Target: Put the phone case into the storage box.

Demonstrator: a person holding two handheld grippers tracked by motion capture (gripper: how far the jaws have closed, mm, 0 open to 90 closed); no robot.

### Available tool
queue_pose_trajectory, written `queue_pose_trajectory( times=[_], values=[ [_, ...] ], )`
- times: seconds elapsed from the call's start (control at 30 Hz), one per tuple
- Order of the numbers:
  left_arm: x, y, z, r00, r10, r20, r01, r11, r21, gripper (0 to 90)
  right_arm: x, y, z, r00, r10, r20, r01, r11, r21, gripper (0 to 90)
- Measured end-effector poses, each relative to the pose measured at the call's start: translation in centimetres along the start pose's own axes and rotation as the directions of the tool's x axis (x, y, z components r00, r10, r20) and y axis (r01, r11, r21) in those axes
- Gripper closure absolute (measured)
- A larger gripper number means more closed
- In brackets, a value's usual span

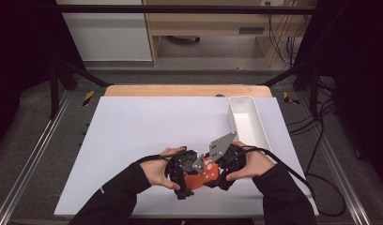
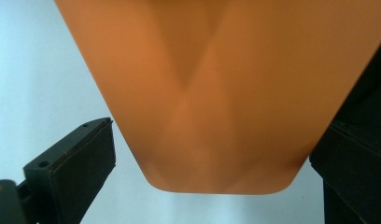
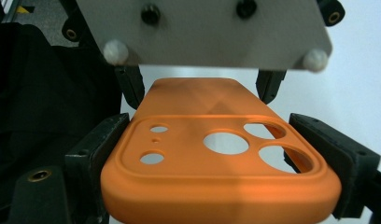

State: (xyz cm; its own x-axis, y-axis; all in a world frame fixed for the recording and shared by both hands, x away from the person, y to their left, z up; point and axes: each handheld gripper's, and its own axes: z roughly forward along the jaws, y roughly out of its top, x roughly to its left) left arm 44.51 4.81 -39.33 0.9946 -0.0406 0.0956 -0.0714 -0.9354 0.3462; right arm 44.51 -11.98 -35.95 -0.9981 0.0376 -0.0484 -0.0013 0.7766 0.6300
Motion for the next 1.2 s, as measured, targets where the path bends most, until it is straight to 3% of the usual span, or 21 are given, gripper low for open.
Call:
queue_pose_trajectory(
  times=[0.33, 0.73, 1.2],
  values=[
    [0.0, 0.6, 0.4, 1.0, 0.001, -0.01, -0.001, 0.9998, 0.021, 2.2, 0.0, 0.1, 0.3, 1.0, 0.001, -0.004, -0.001, 1.0, 0.0, 16.0],
    [0.0, 0.8, 0.9, 0.9999, 0.013, -0.002, -0.013, 0.9985, 0.053, 11.3, 0.0, 0.2, 0.4, 1.0, 0.001, 0.0, -0.001, 1.0, 0.01, 16.0],
    [-0.2, 1.0, 1.2, 0.9998, 0.022, 0.002, -0.022, 0.9975, 0.068, 13.1, 0.1, 0.3, 0.5, 1.0, -0.009, 0.0, 0.009, 1.0, 0.005, 16.0]
  ],
)
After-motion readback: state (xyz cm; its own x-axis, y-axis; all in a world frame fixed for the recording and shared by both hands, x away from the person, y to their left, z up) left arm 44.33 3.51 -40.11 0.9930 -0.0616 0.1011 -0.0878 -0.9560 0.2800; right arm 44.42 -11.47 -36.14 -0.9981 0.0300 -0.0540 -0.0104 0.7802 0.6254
